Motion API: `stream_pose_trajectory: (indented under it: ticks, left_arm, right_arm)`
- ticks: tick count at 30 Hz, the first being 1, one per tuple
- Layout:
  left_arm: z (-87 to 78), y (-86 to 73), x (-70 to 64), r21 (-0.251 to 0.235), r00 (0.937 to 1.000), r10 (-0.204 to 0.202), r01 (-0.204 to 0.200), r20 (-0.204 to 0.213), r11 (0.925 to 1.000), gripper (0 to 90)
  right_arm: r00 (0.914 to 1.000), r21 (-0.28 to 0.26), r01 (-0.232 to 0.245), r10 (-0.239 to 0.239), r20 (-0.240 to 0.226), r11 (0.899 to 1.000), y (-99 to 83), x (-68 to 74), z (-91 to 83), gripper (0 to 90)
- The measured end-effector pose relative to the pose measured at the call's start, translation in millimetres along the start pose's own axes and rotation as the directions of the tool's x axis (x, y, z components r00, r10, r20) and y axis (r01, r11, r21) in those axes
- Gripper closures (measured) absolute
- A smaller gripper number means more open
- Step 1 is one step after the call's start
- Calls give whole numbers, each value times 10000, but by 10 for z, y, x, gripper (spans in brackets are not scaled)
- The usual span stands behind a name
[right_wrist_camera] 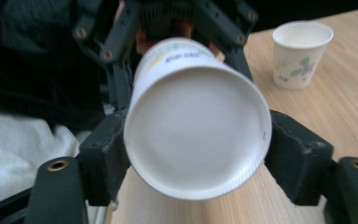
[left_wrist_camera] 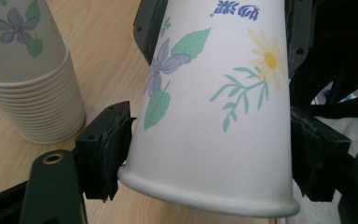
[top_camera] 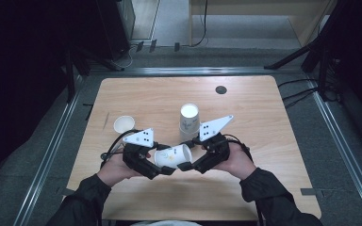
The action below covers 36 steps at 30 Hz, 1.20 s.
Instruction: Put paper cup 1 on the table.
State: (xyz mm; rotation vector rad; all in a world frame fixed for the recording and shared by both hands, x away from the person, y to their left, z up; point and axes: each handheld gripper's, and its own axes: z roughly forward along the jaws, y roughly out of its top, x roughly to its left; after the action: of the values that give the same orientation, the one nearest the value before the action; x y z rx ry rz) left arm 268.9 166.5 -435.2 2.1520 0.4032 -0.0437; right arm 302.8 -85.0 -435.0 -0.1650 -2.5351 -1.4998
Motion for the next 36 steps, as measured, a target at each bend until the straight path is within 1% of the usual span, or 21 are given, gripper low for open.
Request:
stream_pose_trajectory:
  ticks: [4, 7, 9, 11, 13, 17, 19, 20, 25, 26, 27, 28, 30, 32, 34, 36]
  left_arm:
    - [-22, 10, 9, 327, 10000, 84, -83, -11, 9994, 240]
    - [-27, 17, 20, 569, 10000, 61, -61, 2, 9984, 243]
    - [-15, 22, 21, 889, 9999, 93, -86, -74, 9960, 243]
    - [10, 24, 23, 1251, 9998, 122, -100, -173, 9921, 243]
    - [36, 22, 21, 1493, 9998, 171, -150, -130, 9887, 243]
    - [89, 30, 0, 1962, 9993, 357, -326, -124, 9800, 244]
    - [115, 34, -10, 2189, 9990, 433, -402, -93, 9749, 244]
    - [129, 36, -13, 2279, 9988, 478, -451, -64, 9726, 244]
    - [186, 46, -17, 2813, 9986, 525, -515, 39, 9582, 246]
    - [194, 49, -17, 2876, 9986, 526, -516, 43, 9563, 246]
    - [200, 53, -16, 2981, 9981, 610, -593, 36, 9527, 246]
    - [208, 56, -18, 3014, 9981, 619, -604, 47, 9516, 247]
    - [224, 63, -23, 3146, 9975, 706, -669, -5, 9469, 247]
    - [244, 66, -24, 3340, 9965, 839, -781, -30, 9393, 248]
    - [262, 68, -22, 3487, 9961, 882, -834, 21, 9335, 248]
    - [281, 75, -21, 3594, 9959, 909, -846, -7, 9293, 249]
  right_arm:
    - [9997, 401, 198, -203, 113, 9990, -19, 16, 47, 258]
    - [9994, 585, 284, -294, 173, 9979, -38, 24, 73, 258]
    - [9994, 670, 297, -307, 151, 9973, -48, 27, 87, 258]
    - [9993, 787, 346, -356, 115, 9963, -55, 31, 102, 258]
    - [9993, 944, 328, -342, 130, 9950, -67, 30, 121, 258]
    - [9990, 1240, 407, -426, 124, 9914, -99, 25, 165, 260]
    - [9992, 1380, 390, -401, 50, 9897, -111, 36, 187, 262]
    - [9990, 1404, 453, -458, 2, 9891, -115, 39, 202, 263]
    - [9983, 1870, 565, -575, -2, 9807, -168, 51, 270, 265]
    - [9983, 1870, 565, -575, -2, 9807, -168, 51, 270, 265]
    - [9985, 1907, 533, -541, -12, 9802, -177, 53, 275, 264]
    - [9987, 1938, 510, -517, -12, 9797, -183, 49, 276, 266]
    - [9986, 1943, 516, -528, 8, 9796, -195, 44, 279, 268]
    - [9986, 2038, 504, -522, 33, 9777, -219, 40, 277, 271]
    - [9988, 2071, 464, -484, 49, 9772, -228, 37, 277, 271]
    - [9987, 2127, 481, -507, 71, 9759, -245, 34, 280, 271]
